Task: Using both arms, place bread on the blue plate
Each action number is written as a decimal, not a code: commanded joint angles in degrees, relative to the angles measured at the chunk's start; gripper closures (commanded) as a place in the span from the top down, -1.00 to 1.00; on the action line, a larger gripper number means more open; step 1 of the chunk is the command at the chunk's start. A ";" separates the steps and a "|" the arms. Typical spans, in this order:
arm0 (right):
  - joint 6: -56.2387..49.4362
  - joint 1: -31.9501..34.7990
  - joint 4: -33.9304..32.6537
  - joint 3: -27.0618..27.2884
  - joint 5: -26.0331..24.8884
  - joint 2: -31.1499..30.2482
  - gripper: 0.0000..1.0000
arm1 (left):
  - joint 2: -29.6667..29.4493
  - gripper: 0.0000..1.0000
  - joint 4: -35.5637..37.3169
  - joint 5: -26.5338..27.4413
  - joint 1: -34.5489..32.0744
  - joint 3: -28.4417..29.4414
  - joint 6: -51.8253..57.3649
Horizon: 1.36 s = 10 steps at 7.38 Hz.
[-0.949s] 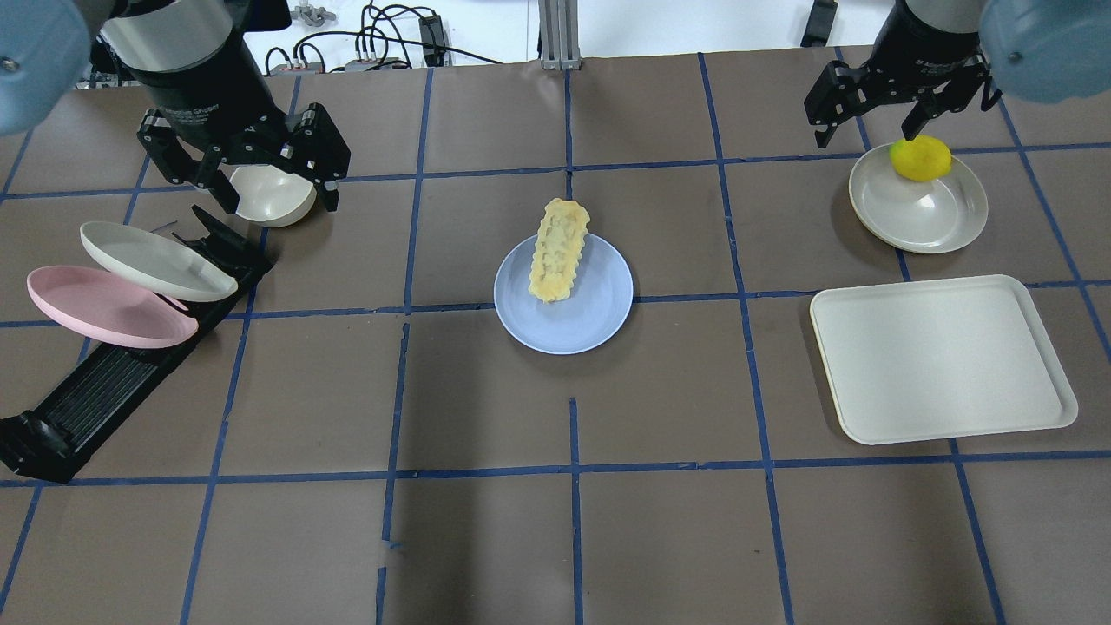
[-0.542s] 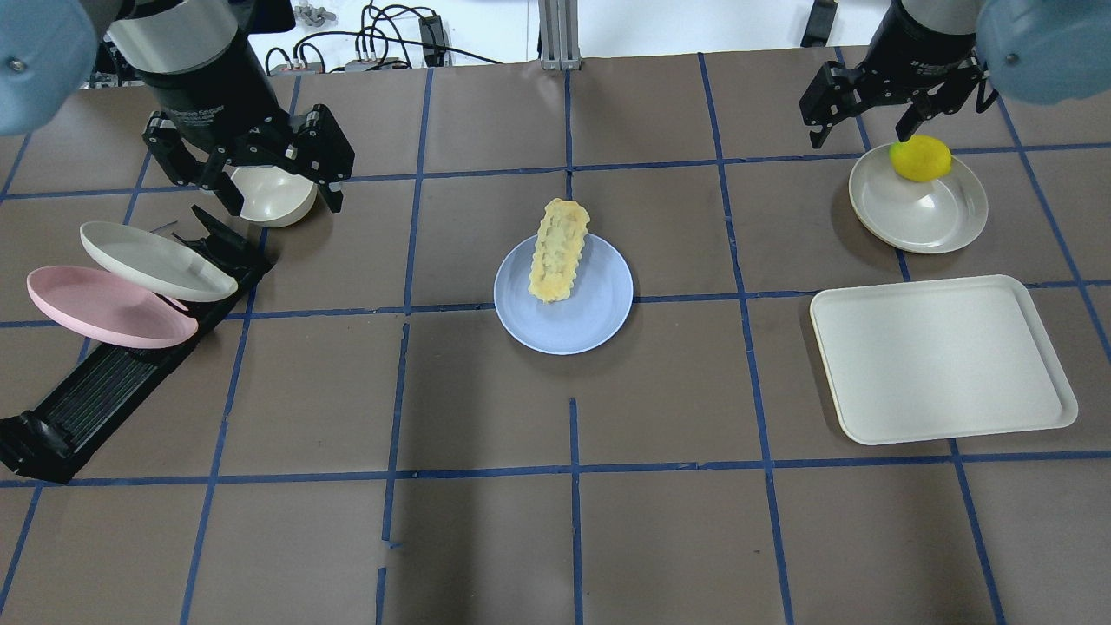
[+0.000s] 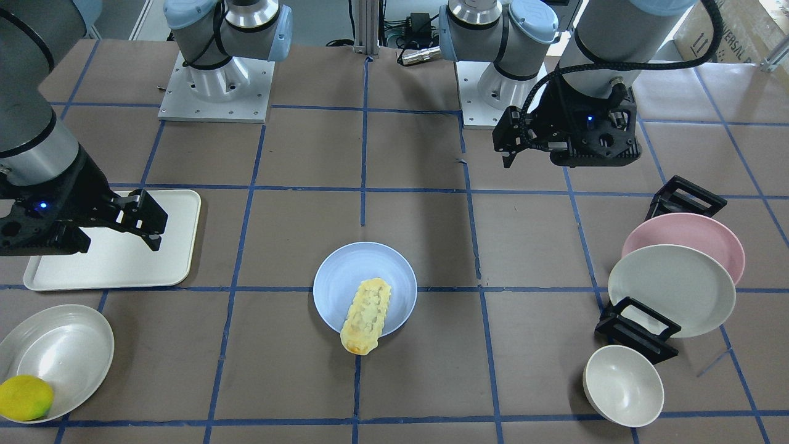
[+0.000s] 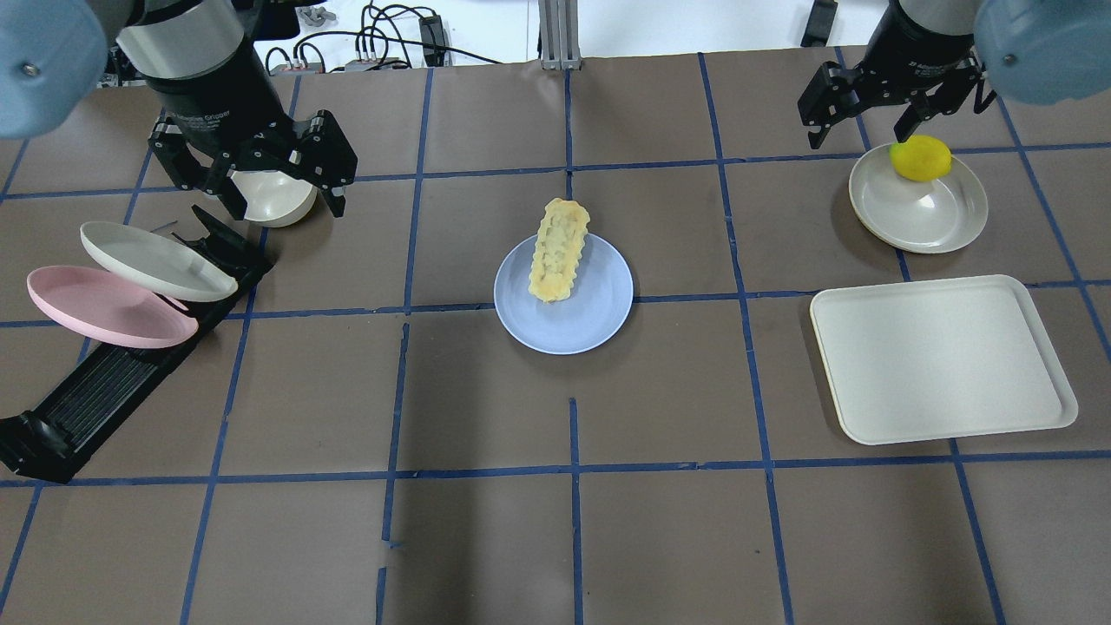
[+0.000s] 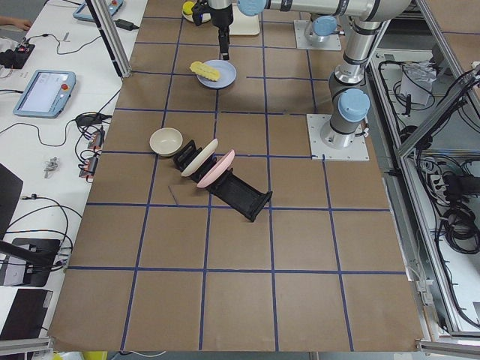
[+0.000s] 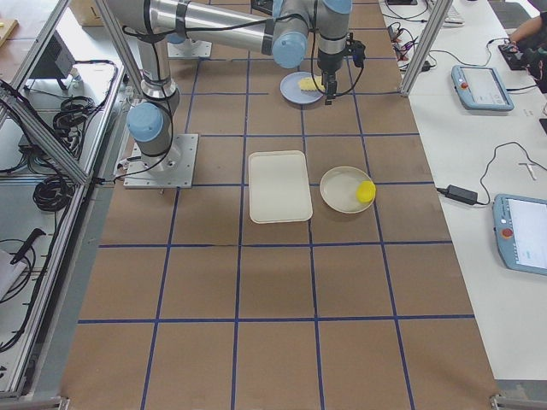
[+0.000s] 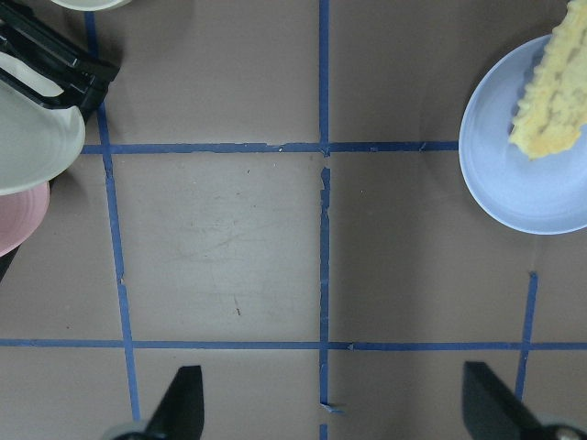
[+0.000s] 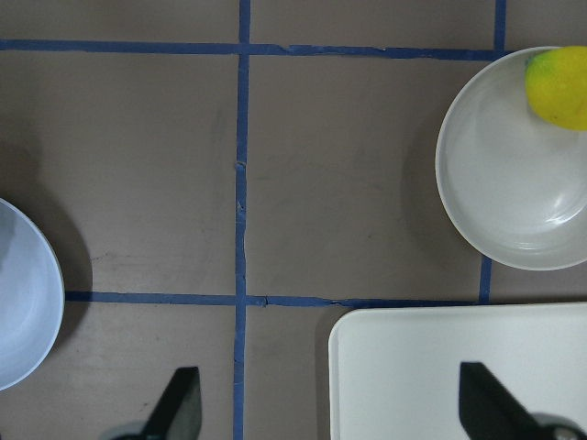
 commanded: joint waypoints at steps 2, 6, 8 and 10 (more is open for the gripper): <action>-0.01 0.00 0.00 0.10 0.07 -0.03 1.00 | 0.05 1.00 0.09 0.00 0.00 -0.25 0.06; -0.10 0.09 0.00 0.10 0.07 0.06 1.00 | 0.57 1.00 0.27 -0.09 0.00 -0.52 0.06; -0.10 0.09 0.09 0.19 0.07 0.06 1.00 | 0.75 1.00 0.27 -0.09 0.00 -0.69 0.06; -0.18 0.09 0.09 0.28 0.07 0.15 1.00 | 0.57 1.00 0.18 -0.09 0.00 -0.52 0.06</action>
